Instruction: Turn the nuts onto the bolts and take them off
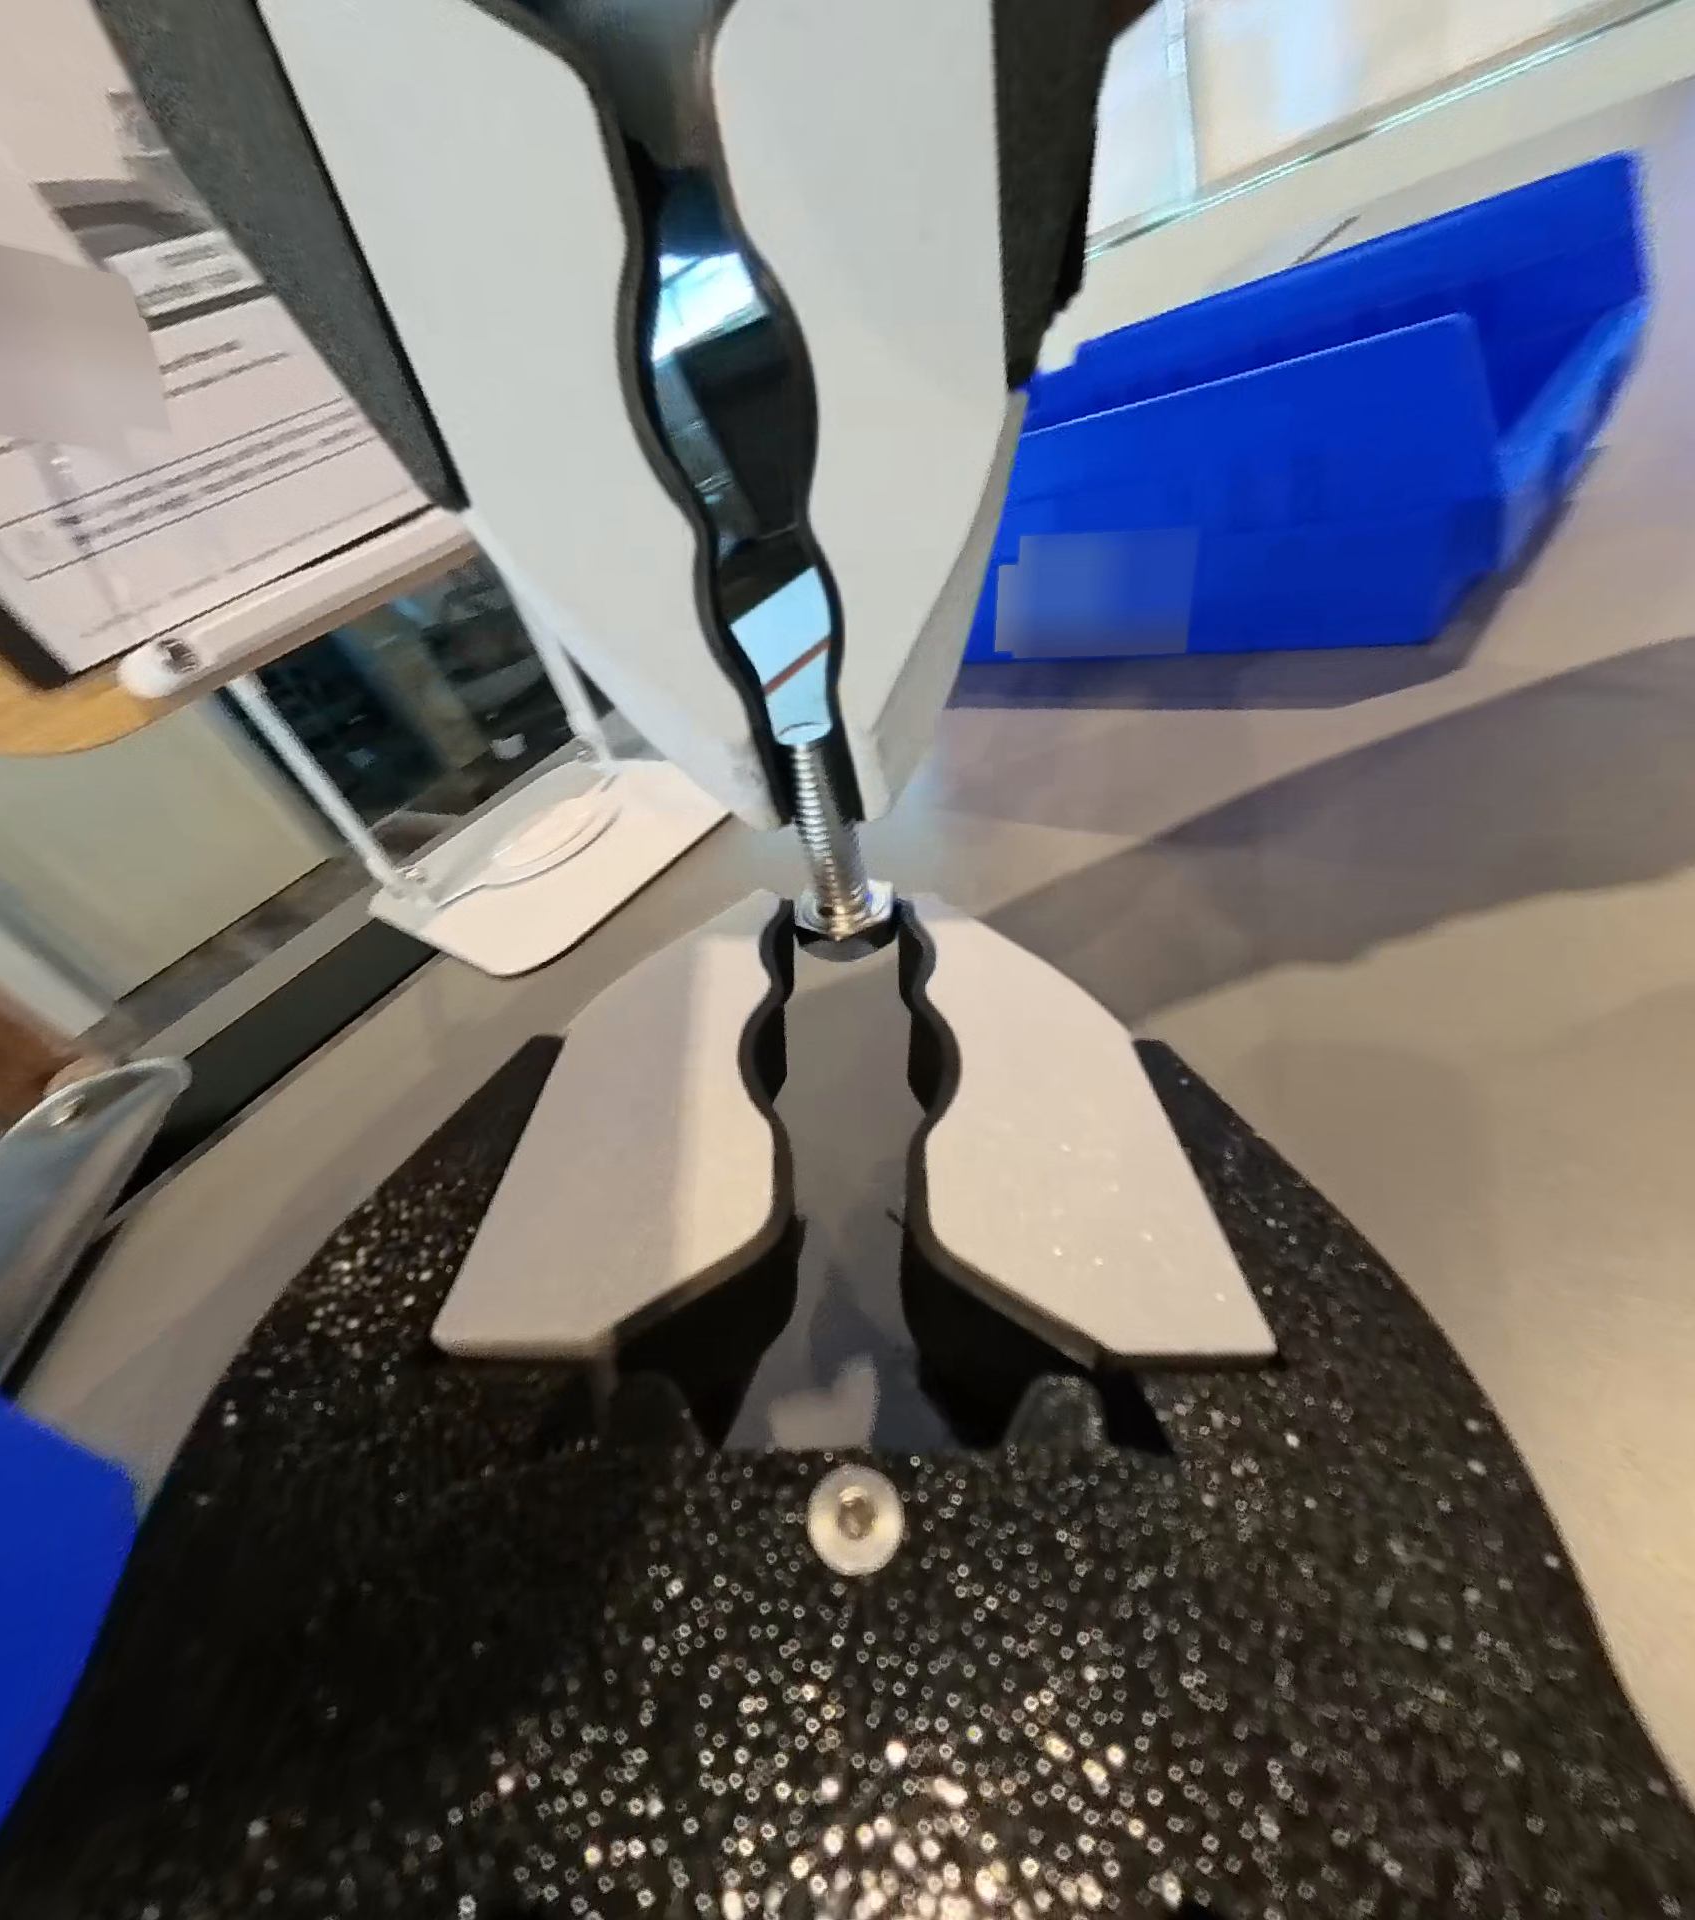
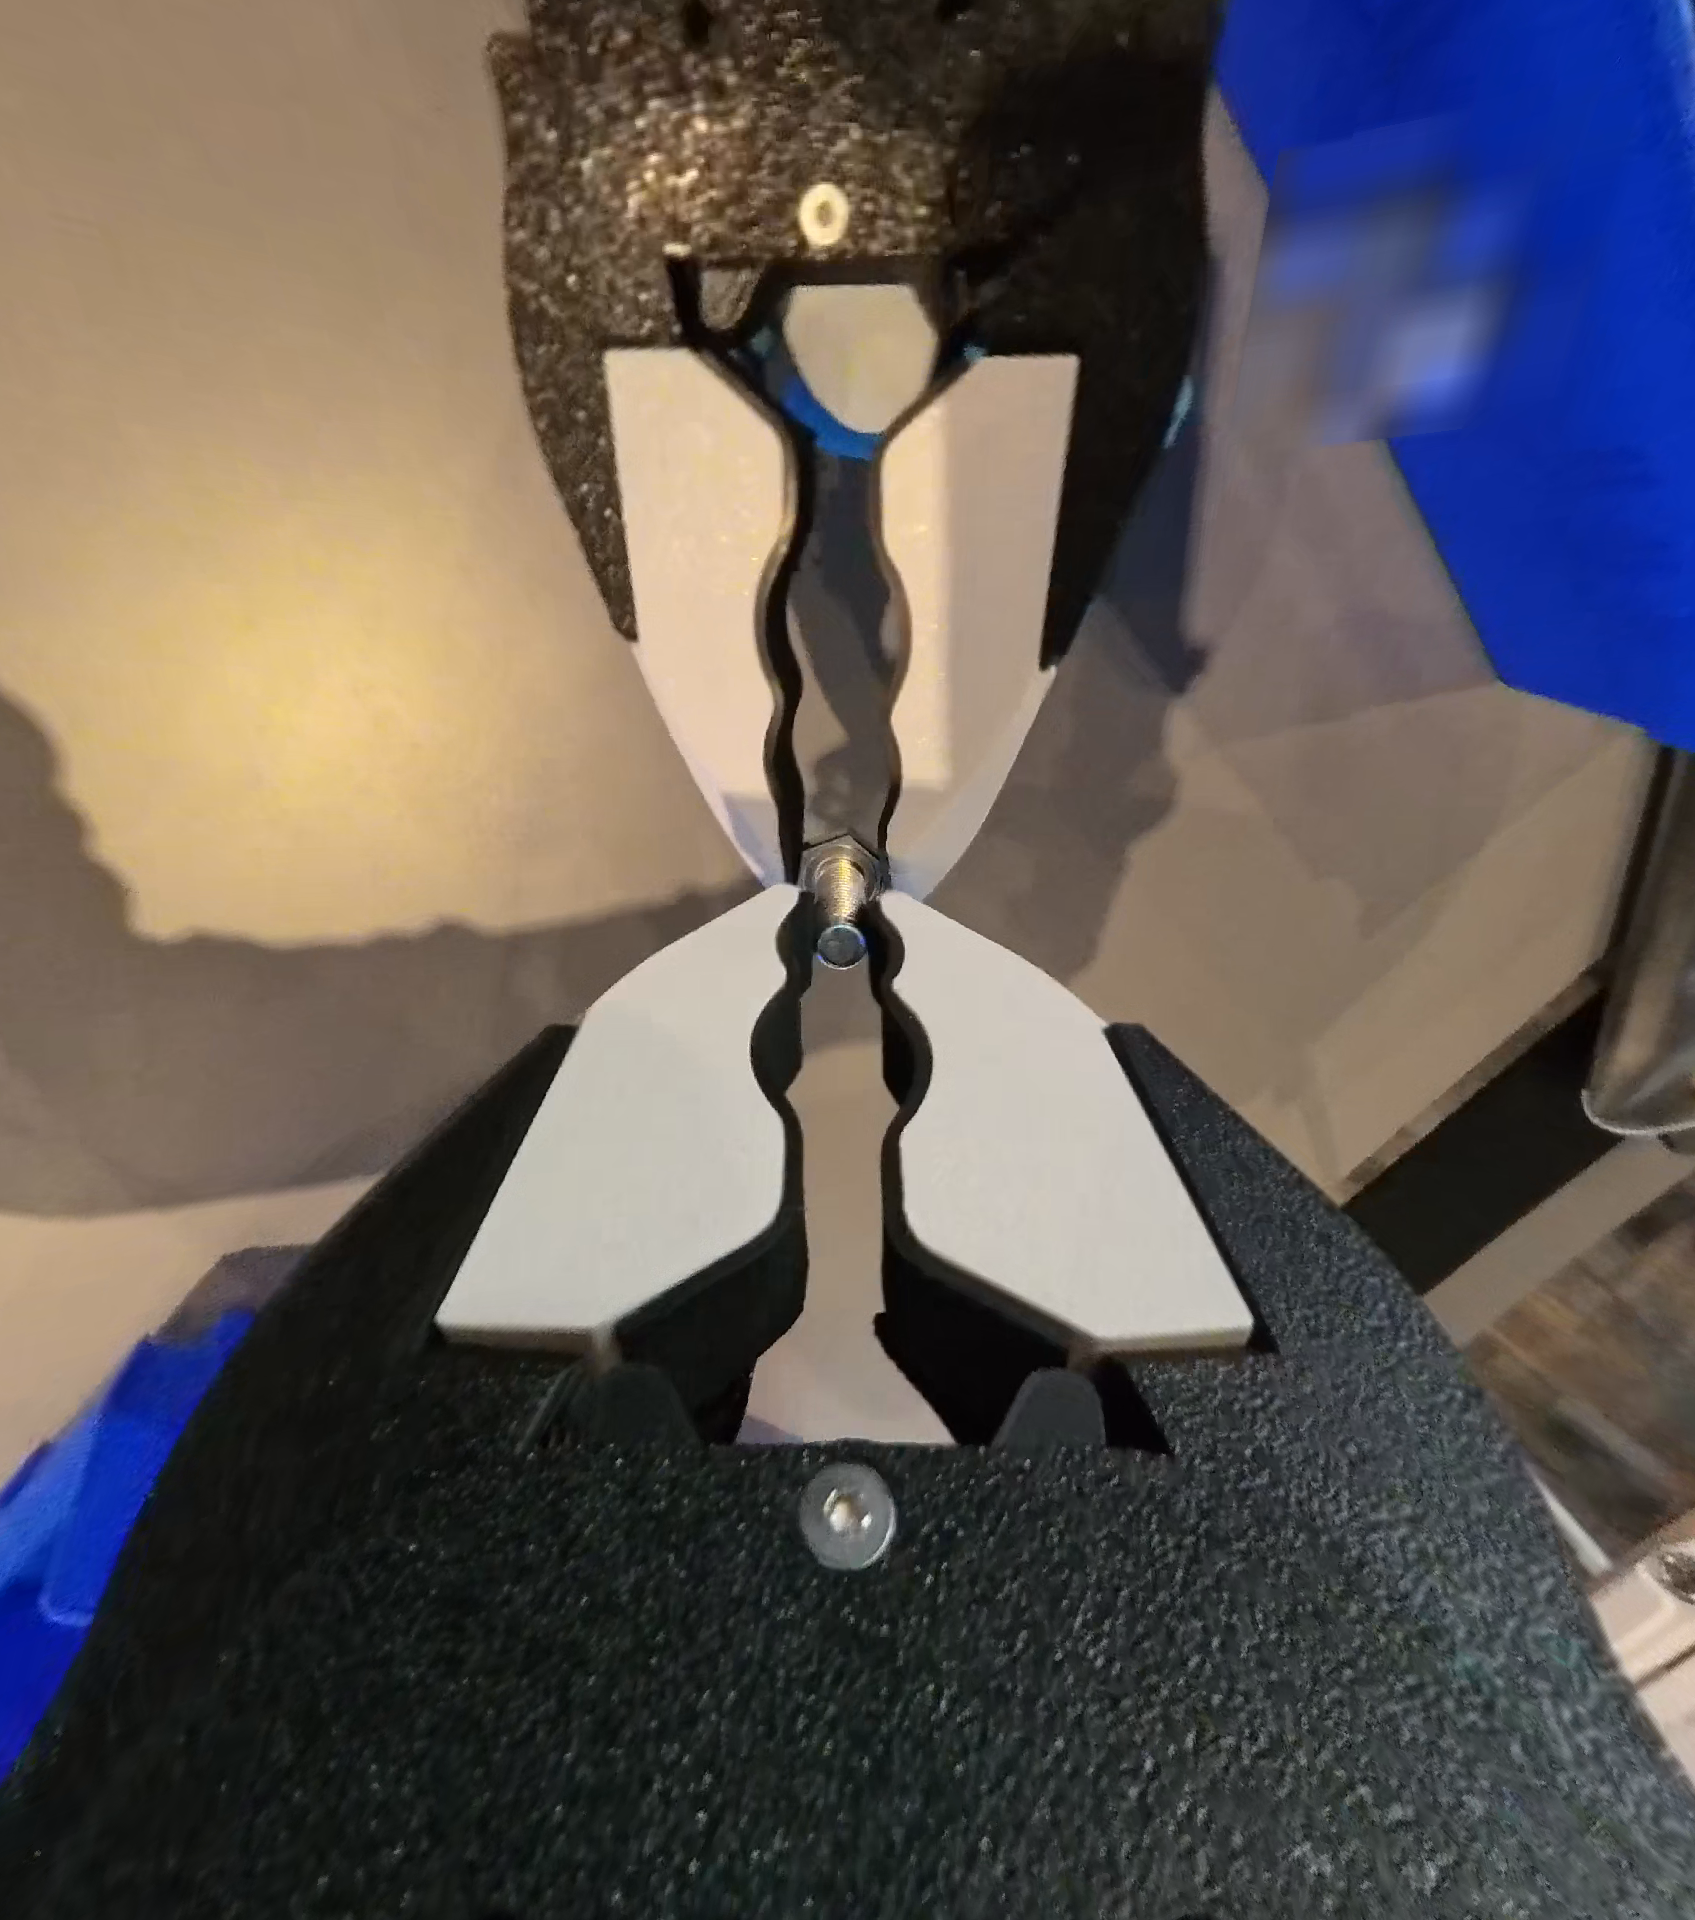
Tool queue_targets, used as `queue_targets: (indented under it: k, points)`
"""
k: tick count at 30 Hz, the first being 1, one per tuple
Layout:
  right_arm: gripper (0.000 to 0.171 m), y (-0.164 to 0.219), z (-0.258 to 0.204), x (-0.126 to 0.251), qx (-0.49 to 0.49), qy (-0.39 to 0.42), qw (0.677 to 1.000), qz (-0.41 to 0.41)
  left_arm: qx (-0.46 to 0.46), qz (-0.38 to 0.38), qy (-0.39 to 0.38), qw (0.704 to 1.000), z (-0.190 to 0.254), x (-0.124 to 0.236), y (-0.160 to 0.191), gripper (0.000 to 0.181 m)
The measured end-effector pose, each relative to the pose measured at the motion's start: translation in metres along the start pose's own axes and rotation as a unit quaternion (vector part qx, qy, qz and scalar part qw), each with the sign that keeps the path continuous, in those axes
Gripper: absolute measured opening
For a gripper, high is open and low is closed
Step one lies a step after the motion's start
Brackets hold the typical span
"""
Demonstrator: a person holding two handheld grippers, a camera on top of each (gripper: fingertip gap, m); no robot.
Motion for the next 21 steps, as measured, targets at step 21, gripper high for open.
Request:
queue_targets:
  k: [21]
  points:
    - [0.009, -0.0031, -0.0057, 0.0014, 0.039, -0.008, 0.999, -0.010, 0.018, 0.009, 0.038, 0.999, 0.0026, -0.0007, 0.0008, 0.018]
Point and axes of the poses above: each gripper's, where its closed fingertips meet, x back along the fingers, y out of its underside, z = x × y across the jaws, the point moved 5 cm from there along x, back along the fingers
